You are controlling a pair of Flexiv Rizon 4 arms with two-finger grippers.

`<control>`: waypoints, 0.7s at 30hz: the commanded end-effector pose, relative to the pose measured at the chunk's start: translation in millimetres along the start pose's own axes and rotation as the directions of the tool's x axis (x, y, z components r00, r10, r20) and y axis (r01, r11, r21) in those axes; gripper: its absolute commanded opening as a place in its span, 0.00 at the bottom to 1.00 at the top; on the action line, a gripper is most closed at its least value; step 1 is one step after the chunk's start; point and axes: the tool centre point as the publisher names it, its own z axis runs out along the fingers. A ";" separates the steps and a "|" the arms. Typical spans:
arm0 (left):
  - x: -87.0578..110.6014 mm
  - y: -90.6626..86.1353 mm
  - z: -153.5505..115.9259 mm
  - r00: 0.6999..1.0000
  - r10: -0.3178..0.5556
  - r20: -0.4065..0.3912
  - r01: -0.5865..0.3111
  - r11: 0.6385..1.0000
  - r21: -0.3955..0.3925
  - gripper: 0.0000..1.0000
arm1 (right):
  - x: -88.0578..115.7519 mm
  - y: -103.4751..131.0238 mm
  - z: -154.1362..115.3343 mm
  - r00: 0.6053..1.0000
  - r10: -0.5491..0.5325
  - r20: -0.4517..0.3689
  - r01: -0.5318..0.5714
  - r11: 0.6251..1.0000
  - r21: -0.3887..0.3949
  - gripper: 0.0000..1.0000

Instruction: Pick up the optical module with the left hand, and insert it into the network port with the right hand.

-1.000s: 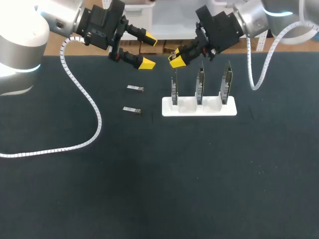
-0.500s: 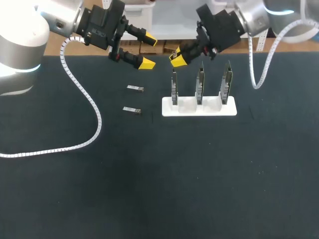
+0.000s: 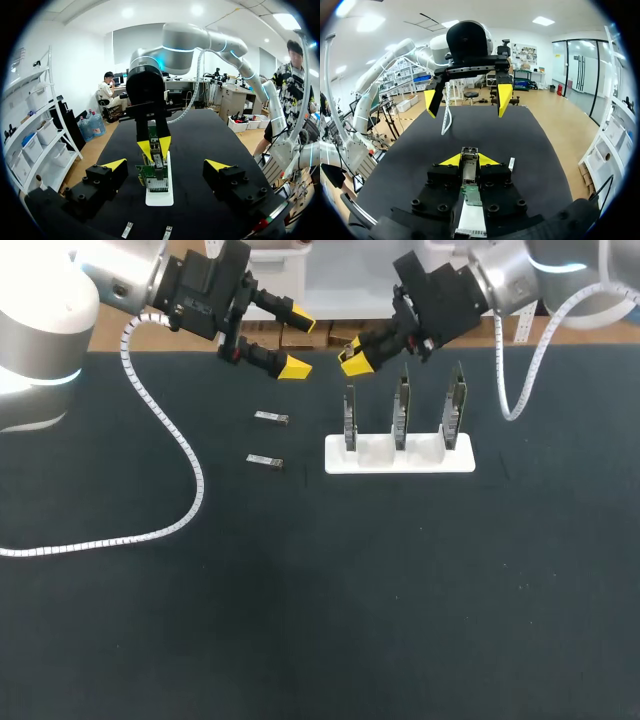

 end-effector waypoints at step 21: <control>-0.6 1.8 0.0 1.000 -0.002 -0.005 0.002 1.000 0.005 1.00 | 4.5 -2.7 -1.3 1.000 0.002 0.003 -0.002 1.000 -0.004 0.00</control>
